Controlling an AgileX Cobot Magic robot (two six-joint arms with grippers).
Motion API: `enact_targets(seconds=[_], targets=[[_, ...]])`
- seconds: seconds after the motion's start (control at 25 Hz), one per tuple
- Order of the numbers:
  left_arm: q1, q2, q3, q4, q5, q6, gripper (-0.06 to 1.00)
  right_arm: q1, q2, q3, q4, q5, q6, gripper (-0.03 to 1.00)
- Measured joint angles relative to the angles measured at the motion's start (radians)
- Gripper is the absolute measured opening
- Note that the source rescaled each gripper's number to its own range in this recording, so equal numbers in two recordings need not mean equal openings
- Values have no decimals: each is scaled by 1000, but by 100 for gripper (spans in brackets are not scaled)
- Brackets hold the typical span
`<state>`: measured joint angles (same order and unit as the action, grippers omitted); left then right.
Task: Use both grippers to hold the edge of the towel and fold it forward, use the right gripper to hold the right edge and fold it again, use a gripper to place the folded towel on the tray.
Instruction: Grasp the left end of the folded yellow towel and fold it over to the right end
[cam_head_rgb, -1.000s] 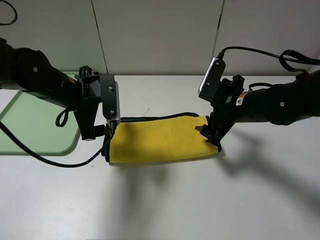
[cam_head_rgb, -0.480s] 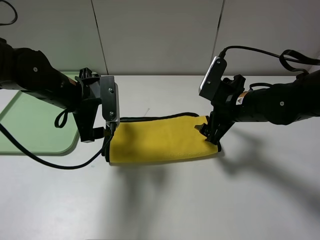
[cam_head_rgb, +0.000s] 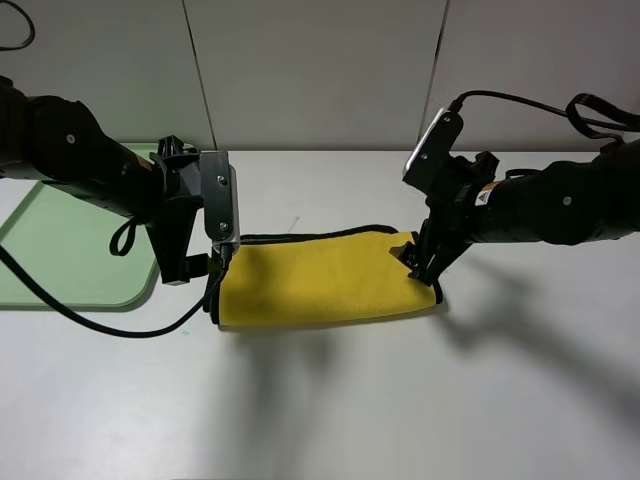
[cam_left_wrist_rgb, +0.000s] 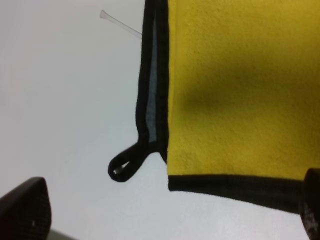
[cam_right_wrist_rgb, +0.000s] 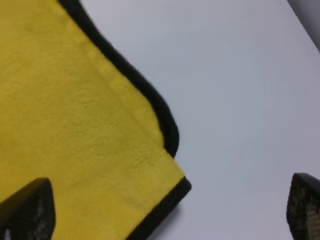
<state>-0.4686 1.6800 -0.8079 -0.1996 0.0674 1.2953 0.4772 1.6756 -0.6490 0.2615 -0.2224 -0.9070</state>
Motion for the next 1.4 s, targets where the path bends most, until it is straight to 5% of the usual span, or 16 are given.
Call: enact_targets(seconds=[0.52,0.88,1.12,1.4], targets=[[0,0,0,0,0,0,100,3,-146,1,231,157,20,100],[0,0,0,-1,0,-2,100,3,-377,1,261,391,230,100],[0,0,0,-2,-1,-14,100,3,-542,1,169,545,439,100],[0,0,0,-3,-8,-27,100,3,-795,1,-100,775,727,100]])
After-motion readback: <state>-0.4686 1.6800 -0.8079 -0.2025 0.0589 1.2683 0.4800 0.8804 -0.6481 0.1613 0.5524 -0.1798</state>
